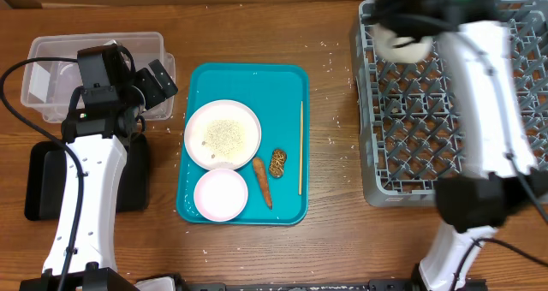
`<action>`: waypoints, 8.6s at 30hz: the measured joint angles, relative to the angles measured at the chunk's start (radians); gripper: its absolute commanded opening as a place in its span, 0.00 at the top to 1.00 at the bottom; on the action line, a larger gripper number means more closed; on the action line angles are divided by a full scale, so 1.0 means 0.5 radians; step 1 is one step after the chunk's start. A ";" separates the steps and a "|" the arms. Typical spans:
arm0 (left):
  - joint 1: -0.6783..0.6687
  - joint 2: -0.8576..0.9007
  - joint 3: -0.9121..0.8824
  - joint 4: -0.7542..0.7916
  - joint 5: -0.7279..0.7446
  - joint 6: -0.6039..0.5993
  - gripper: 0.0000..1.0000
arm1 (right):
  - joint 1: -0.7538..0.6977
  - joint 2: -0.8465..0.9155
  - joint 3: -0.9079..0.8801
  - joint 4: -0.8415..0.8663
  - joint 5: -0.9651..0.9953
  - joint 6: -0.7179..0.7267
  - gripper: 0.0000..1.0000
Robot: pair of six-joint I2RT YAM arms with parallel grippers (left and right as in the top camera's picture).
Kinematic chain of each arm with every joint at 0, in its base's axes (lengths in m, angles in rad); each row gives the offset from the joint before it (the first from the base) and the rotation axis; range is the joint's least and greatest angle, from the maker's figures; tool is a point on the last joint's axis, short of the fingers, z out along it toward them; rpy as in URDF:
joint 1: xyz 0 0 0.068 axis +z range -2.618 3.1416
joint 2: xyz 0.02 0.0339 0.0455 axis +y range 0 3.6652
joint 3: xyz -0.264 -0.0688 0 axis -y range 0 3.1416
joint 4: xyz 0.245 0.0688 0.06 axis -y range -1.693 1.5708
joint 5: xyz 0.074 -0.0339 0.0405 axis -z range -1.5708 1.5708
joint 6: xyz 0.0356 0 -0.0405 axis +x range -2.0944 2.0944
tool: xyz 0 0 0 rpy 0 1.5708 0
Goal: Sort waste into correct bins and load items into the dishwasher
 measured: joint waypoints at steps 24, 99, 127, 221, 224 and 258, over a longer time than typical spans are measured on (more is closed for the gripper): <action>0.000 0.001 0.000 -0.001 0.000 0.000 0.00 | -0.940 -0.014 -0.980 0.006 -1.582 -0.748 0.96; 0.000 0.000 0.000 -0.001 0.000 0.000 0.00 | -1.440 -0.400 -1.244 0.185 -0.459 -0.320 0.83; 0.000 0.001 0.000 0.000 0.000 0.000 0.00 | -0.768 -0.395 -1.628 0.052 0.101 -0.342 0.96; 0.000 0.000 0.000 0.000 0.000 0.000 0.00 | 1.118 -0.036 -1.707 1.217 0.307 0.215 0.51; 0.000 0.000 0.000 0.000 0.000 0.000 0.01 | 1.118 0.060 -1.707 1.241 0.343 0.203 0.51; 0.000 0.001 0.000 -0.001 0.000 0.000 0.00 | 1.128 0.255 -1.714 1.256 0.529 0.151 0.51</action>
